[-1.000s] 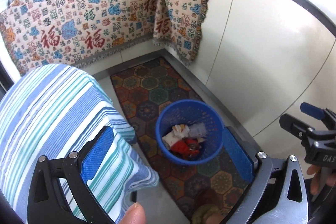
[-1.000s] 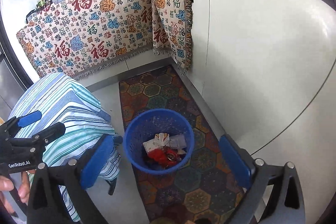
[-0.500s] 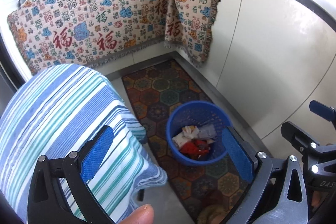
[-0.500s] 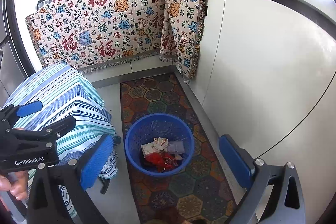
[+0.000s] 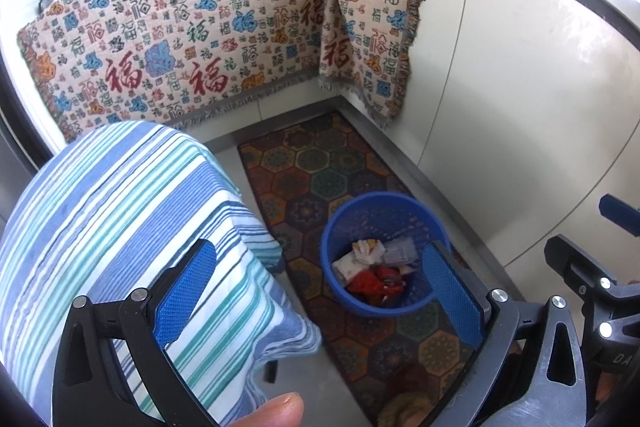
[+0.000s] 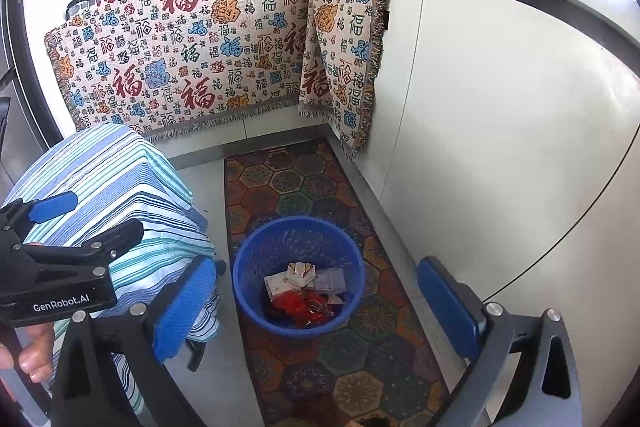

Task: Collect trash

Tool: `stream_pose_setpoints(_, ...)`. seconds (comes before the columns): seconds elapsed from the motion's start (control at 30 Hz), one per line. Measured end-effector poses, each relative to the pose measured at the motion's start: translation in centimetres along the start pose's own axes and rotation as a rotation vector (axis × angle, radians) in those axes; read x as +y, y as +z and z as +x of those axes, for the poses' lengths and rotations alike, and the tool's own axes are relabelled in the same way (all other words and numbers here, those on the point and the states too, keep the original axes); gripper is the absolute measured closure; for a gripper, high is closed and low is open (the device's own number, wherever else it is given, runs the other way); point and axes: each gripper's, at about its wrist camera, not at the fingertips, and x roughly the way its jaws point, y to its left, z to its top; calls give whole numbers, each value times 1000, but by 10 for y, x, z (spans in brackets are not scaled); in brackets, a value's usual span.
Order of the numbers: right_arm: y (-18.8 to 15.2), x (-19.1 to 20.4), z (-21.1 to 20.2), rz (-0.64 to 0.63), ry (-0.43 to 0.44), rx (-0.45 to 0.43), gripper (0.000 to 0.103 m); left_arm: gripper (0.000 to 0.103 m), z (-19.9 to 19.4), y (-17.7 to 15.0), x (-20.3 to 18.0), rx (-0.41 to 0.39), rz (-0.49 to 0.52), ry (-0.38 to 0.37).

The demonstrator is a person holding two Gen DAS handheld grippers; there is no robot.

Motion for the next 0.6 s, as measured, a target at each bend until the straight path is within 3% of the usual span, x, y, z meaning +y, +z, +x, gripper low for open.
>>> stream_pose_setpoints(0.6, 0, -7, 3, 16, -9, 4, 0, 0, 3, 1, -5, 14, 20, -20)
